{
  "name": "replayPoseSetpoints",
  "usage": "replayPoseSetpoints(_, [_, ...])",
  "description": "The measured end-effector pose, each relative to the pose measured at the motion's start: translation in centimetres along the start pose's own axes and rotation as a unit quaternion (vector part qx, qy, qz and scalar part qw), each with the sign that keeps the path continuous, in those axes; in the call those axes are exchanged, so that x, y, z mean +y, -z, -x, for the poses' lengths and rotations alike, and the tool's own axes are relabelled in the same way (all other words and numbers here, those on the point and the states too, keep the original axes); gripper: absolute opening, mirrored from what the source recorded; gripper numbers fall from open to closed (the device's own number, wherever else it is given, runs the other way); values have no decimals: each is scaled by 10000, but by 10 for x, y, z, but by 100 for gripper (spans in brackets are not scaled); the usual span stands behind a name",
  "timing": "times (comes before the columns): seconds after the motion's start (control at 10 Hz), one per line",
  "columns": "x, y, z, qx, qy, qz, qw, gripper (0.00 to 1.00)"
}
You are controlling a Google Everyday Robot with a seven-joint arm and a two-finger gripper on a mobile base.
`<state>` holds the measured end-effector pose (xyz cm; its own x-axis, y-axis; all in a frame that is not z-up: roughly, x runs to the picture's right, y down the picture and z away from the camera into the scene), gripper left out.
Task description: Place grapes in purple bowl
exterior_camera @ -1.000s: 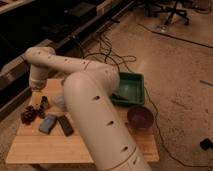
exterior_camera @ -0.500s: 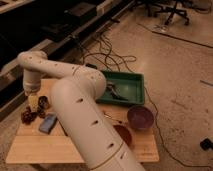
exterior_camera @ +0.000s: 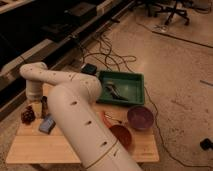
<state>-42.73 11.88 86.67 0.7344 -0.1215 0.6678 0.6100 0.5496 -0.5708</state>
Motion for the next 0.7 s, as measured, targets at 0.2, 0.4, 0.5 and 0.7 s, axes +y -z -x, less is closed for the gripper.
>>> replayPoseSetpoints(0.2, [-4,-18,-4,-131,84,246,9996,50])
replayPoseSetpoints(0.4, [-9,-25,6,-107,177,350,9992,29])
replayPoseSetpoints(0.5, [-10,-22,7,-78,191,334,9992,21])
replayPoseSetpoints(0.7, [-10,-9,15,2,207,264,9994,3])
